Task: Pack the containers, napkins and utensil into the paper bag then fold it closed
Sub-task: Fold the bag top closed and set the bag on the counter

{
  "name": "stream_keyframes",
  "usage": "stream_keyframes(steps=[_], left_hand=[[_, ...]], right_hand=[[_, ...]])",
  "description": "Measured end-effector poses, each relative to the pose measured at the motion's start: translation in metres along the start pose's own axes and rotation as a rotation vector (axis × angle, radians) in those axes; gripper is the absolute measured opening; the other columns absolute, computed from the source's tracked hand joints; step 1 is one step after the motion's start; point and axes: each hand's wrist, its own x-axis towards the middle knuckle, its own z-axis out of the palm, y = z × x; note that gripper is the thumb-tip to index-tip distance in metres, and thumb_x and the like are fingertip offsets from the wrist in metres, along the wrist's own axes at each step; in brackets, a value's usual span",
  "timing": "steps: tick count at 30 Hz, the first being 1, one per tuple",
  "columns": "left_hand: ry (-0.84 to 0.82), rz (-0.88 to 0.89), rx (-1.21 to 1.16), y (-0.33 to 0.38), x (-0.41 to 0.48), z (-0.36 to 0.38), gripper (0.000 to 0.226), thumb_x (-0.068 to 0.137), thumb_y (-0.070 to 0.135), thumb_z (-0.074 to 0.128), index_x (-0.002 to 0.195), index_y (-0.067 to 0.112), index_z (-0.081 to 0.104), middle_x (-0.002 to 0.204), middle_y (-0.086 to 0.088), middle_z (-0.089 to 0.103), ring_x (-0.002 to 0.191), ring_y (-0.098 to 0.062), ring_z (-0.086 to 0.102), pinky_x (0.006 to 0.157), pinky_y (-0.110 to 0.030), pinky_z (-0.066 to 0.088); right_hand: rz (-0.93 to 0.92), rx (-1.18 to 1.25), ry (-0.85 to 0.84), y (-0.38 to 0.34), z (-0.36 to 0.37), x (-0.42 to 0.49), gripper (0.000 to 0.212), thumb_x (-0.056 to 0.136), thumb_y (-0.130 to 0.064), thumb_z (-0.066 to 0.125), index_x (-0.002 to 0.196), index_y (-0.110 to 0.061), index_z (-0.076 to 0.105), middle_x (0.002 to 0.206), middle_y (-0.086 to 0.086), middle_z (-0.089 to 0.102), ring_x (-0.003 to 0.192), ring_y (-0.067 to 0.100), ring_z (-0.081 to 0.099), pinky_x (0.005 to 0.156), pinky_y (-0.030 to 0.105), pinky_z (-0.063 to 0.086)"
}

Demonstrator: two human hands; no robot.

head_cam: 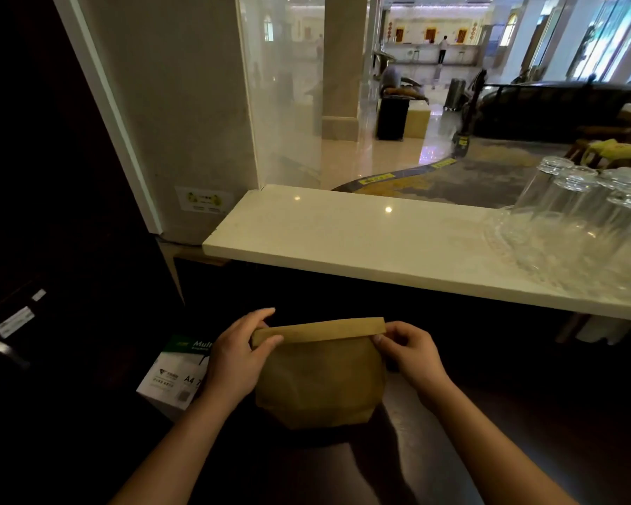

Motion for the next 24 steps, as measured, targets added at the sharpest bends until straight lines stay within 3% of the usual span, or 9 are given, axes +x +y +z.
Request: stream_keyframes(steps=[4,6,9,12,16,19,22,24], left_hand=[[-0.028,0.082,0.07,-0.002,0.002,-0.001,0.025,0.084,0.017,0.078,0.109,0.02,0.074,0.094,0.015,0.061,0.087,0.004,0.052,0.073,-0.001,0.038],[-0.023,0.086,0.099,0.0,0.003,-0.001,0.022,0.084,0.017,0.079,0.105,0.022,0.074,0.092,0.016,0.06,0.085,0.005,0.051,0.072,-0.003,0.037],[-0.033,0.094,0.125,0.004,0.004,-0.002,0.016,0.085,0.017,0.077,0.099,0.023,0.073,0.09,0.016,0.06,0.084,-0.001,0.054,0.07,-0.01,0.04],[-0.065,0.104,0.194,0.014,0.006,-0.003,0.01,0.089,0.021,0.073,0.098,0.025,0.069,0.09,0.012,0.061,0.083,-0.013,0.059,0.066,-0.026,0.046],[-0.142,0.199,0.343,0.036,0.012,0.001,0.019,0.094,0.036,0.064,0.11,0.028,0.07,0.1,0.007,0.069,0.093,-0.018,0.06,0.081,-0.035,0.04],[-0.162,0.23,0.372,0.049,0.014,0.009,0.018,0.098,0.034,0.058,0.108,0.027,0.071,0.1,0.005,0.069,0.095,-0.018,0.06,0.083,-0.034,0.038],[-0.176,0.21,0.364,0.053,0.014,0.013,0.018,0.099,0.028,0.057,0.105,0.023,0.073,0.1,0.003,0.069,0.096,-0.018,0.06,0.083,-0.034,0.043],[-0.183,0.205,0.371,0.054,0.015,0.015,0.015,0.098,0.027,0.059,0.103,0.022,0.073,0.099,0.003,0.069,0.096,-0.018,0.061,0.084,-0.034,0.045]], right_hand=[[-0.021,0.105,-0.076,-0.002,-0.007,-0.002,0.038,0.088,-0.002,0.059,0.11,-0.03,0.072,0.105,-0.003,0.075,0.098,0.01,0.069,0.078,0.025,0.058],[-0.036,0.108,-0.074,-0.005,-0.006,-0.002,0.036,0.087,-0.009,0.064,0.116,-0.029,0.069,0.108,-0.006,0.074,0.1,0.006,0.068,0.078,0.02,0.056],[-0.102,-0.08,-0.004,-0.009,0.0,0.003,0.023,0.086,-0.025,0.072,0.108,-0.032,0.071,0.095,-0.008,0.074,0.09,0.002,0.068,0.072,0.021,0.057],[-0.145,-0.231,0.069,-0.008,0.003,0.01,0.01,0.085,-0.024,0.073,0.091,-0.032,0.072,0.081,-0.004,0.072,0.077,0.003,0.068,0.064,0.022,0.056],[-0.172,-0.318,0.097,-0.007,0.002,0.015,0.01,0.083,-0.025,0.074,0.084,-0.034,0.07,0.077,-0.01,0.071,0.074,-0.001,0.066,0.061,0.016,0.05],[-0.193,-0.366,0.049,-0.01,0.001,0.014,0.012,0.081,-0.03,0.076,0.087,-0.037,0.068,0.08,-0.013,0.069,0.076,-0.002,0.064,0.062,0.016,0.051],[-0.307,-0.563,-0.049,-0.02,0.005,0.013,0.025,0.081,-0.04,0.073,0.105,-0.039,0.066,0.094,-0.022,0.064,0.084,-0.003,0.059,0.07,0.012,0.047],[-0.418,-0.693,-0.061,-0.027,0.012,0.014,0.021,0.085,-0.038,0.069,0.106,-0.034,0.069,0.093,-0.02,0.063,0.086,0.0,0.056,0.074,0.019,0.047]])
